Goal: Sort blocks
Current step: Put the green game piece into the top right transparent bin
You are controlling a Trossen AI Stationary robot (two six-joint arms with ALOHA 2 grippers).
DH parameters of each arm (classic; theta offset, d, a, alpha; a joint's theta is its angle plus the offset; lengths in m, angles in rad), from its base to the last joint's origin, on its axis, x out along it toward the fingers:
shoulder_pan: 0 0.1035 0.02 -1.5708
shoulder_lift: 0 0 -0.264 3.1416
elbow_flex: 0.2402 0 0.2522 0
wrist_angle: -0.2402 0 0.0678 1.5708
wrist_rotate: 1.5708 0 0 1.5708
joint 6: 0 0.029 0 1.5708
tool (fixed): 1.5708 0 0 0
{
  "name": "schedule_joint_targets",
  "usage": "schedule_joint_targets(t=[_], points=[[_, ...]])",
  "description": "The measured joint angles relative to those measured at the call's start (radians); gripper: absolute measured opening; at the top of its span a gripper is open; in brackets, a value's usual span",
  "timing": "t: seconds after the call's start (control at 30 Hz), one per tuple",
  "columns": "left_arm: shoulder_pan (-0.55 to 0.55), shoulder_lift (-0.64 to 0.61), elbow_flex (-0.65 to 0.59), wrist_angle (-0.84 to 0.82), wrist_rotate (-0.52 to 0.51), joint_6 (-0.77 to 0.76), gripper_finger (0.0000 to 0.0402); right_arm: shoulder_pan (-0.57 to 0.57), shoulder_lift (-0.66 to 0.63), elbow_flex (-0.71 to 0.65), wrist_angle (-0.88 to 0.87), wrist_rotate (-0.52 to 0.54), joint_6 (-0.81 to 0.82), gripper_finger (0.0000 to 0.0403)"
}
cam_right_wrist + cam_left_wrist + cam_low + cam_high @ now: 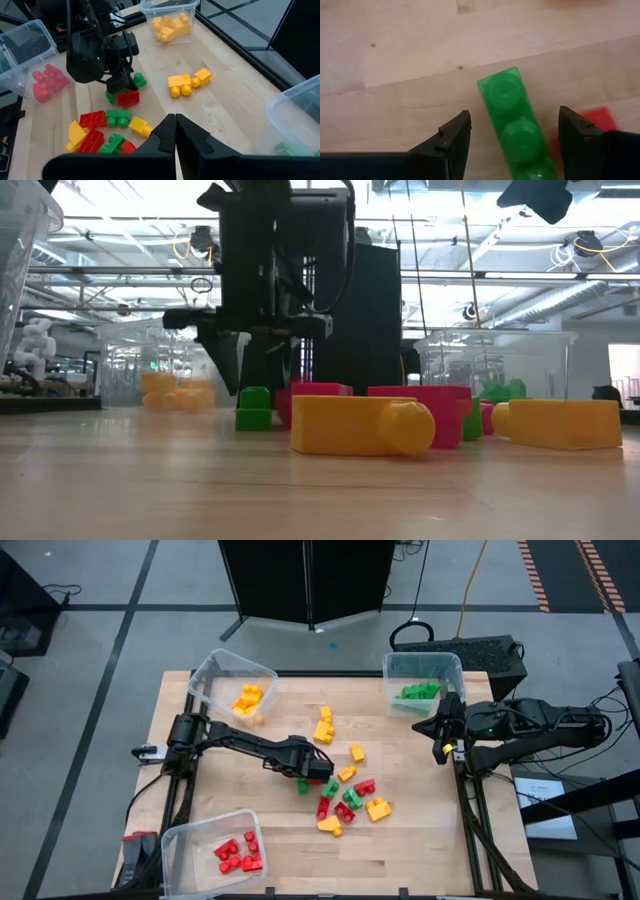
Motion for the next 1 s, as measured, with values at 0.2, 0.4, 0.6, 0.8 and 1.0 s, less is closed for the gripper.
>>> schedule_joint_targets(t=[0.2, 0.4, 0.6, 0.8, 1.0], points=[[-0.004, 0.024, 0.0, 0.017, 0.019, -0.027, 0.0169, 0.0, 0.0, 0.0, -0.015, -0.001, 0.003, 0.0006], [-0.007, 0.041, 0.0, 0.048, 0.059, -0.027, 0.0065, 0.0, 0.0, 0.0, -0.048, -0.004, 0.011, 0.0006], [-0.015, 0.04, 0.001, 0.047, 0.048, -0.008, 0.0015, 0.0, 0.0, 0.0, -0.054, -0.004, 0.005, 0.0006], [-0.012, 0.027, 0.033, 0.066, 0.081, 0.033, 0.0013, 0.0, 0.0, 0.0, -0.054, -0.004, -0.003, 0.0006], [0.011, -0.008, 0.086, 0.071, 0.02, 0.088, 0.0012, 0.0, 0.0, 0.0, -0.053, -0.004, -0.004, 0.0006]])
